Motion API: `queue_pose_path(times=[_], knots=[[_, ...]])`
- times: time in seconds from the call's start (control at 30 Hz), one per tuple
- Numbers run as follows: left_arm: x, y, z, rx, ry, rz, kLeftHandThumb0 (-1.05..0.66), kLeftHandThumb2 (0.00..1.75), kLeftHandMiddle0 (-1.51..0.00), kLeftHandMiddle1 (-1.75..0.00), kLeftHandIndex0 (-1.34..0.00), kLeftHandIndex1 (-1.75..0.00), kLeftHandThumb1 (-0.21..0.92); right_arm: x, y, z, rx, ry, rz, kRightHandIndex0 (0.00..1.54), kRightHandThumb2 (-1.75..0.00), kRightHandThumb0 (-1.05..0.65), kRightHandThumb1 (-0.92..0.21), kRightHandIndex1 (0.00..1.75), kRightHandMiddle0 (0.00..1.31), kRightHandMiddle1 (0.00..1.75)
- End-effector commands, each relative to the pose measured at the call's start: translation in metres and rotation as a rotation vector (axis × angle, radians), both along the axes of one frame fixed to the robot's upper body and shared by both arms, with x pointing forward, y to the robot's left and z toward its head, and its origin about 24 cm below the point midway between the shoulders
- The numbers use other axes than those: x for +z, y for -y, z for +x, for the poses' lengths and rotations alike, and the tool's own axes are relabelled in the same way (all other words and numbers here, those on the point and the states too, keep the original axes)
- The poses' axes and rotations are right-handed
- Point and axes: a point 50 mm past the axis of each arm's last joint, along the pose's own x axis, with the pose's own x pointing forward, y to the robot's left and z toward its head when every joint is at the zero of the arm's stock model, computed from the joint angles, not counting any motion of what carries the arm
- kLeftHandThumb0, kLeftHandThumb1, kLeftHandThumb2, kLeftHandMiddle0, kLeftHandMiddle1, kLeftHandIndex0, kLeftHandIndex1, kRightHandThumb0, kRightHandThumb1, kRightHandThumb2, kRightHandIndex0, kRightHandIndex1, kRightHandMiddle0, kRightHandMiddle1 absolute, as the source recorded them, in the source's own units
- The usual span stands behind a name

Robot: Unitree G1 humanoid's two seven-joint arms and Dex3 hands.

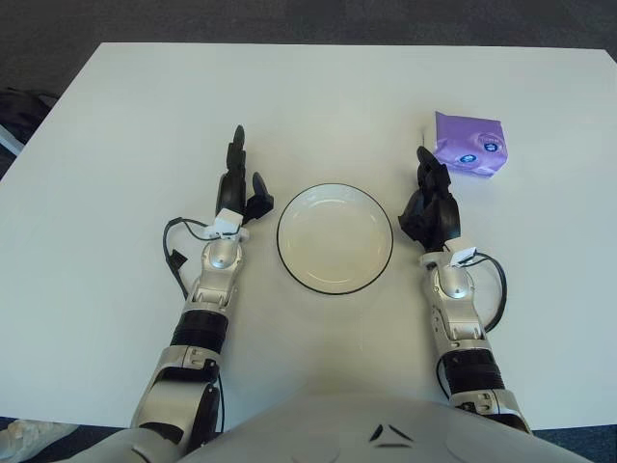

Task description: Put the tissue paper into the plate.

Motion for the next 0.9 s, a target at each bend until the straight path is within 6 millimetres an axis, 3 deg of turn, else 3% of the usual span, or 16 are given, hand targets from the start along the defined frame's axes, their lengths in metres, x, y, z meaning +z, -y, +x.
queue_pose_path(times=[0.0,0.1,0.23,0.6,0.87], knots=[[-0.043,-0.002,-0.023,0.012,-0.18,-0.01,-0.75,1.1,-0.06,-0.02,0.0,-0.14,0.92,-0.026,0.005,-0.018,-0.01,-0.155,0.017,0.22,-1.02,-0.48,-0.92,0.02,0.0,0.44],[-0.043,-0.002,-0.023,0.012,-0.18,-0.013,-0.75,1.1,-0.06,-0.02,0.0,-0.15,0.92,-0.023,0.005,-0.02,-0.005,-0.151,0.016,0.21,-1.02,-0.47,-0.92,0.01,0.0,0.44],[-0.043,-0.002,-0.023,0.01,-0.182,-0.021,-0.74,1.09,-0.07,-0.02,0.0,-0.16,0.92,-0.004,0.008,-0.023,0.003,-0.096,-0.009,0.21,-1.01,-0.48,-0.92,0.01,0.0,0.44],[-0.044,0.0,-0.021,0.007,-0.184,-0.025,-0.73,1.09,-0.08,-0.02,0.0,-0.19,0.92,0.099,0.021,-0.028,-0.042,0.131,-0.147,0.16,-0.88,-0.5,-0.92,0.0,0.0,0.29],[-0.044,0.003,-0.021,0.007,-0.186,-0.025,-0.74,1.09,-0.07,-0.01,0.0,-0.18,0.92,0.113,0.04,-0.023,-0.086,0.249,-0.258,0.14,-0.8,-0.52,-0.92,0.0,0.0,0.32]])
